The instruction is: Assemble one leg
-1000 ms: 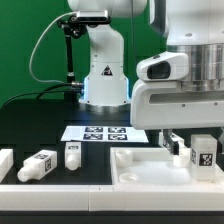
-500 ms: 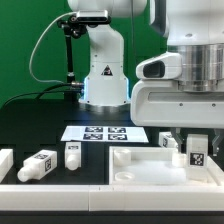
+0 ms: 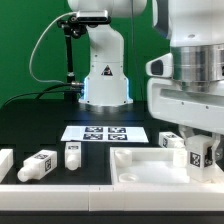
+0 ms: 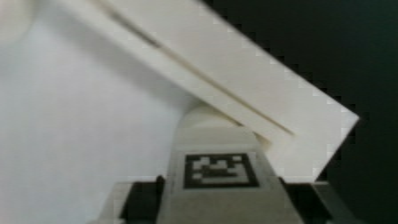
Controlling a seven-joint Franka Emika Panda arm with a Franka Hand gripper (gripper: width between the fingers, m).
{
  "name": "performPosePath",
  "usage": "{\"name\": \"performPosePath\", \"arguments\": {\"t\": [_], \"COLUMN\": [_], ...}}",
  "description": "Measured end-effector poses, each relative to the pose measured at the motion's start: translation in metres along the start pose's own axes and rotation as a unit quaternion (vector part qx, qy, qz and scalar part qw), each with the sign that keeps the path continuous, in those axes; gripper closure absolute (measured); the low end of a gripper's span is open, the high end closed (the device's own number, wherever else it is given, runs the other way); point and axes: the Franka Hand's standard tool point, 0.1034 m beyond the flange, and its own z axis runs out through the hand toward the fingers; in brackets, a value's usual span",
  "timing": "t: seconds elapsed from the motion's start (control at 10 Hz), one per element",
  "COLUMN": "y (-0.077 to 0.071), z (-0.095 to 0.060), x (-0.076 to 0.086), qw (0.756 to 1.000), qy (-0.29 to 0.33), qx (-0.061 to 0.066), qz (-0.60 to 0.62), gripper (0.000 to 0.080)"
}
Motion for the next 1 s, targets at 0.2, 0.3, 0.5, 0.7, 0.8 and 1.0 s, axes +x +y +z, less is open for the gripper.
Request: {"name": "performPosePath", "arguments": {"t": [0.2, 0.3, 0.5, 0.7, 0.8, 1.0], "y": [-0.004, -0.004, -0.003, 0.002, 0.006, 0.007], "z": [0.0, -0.002, 0.0, 0.004, 0.005, 0.005], "x": [-0.002, -0.002, -0.002, 0.003, 0.003, 0.002], "qw": [0.989, 0.981, 0.987, 0.999, 0.994, 0.979], "qy": [0.012, 0.017, 0.019, 0.029, 0.03, 0.026], "qx": [0.009, 0.014, 0.012, 0.024, 0.014, 0.006], "qz": [0.15, 0.19, 0.157, 0.007, -0.107, -0.201], "gripper": [0.0515, 0.0515, 0.0515, 0.0194, 0.0194, 0.0159]}}
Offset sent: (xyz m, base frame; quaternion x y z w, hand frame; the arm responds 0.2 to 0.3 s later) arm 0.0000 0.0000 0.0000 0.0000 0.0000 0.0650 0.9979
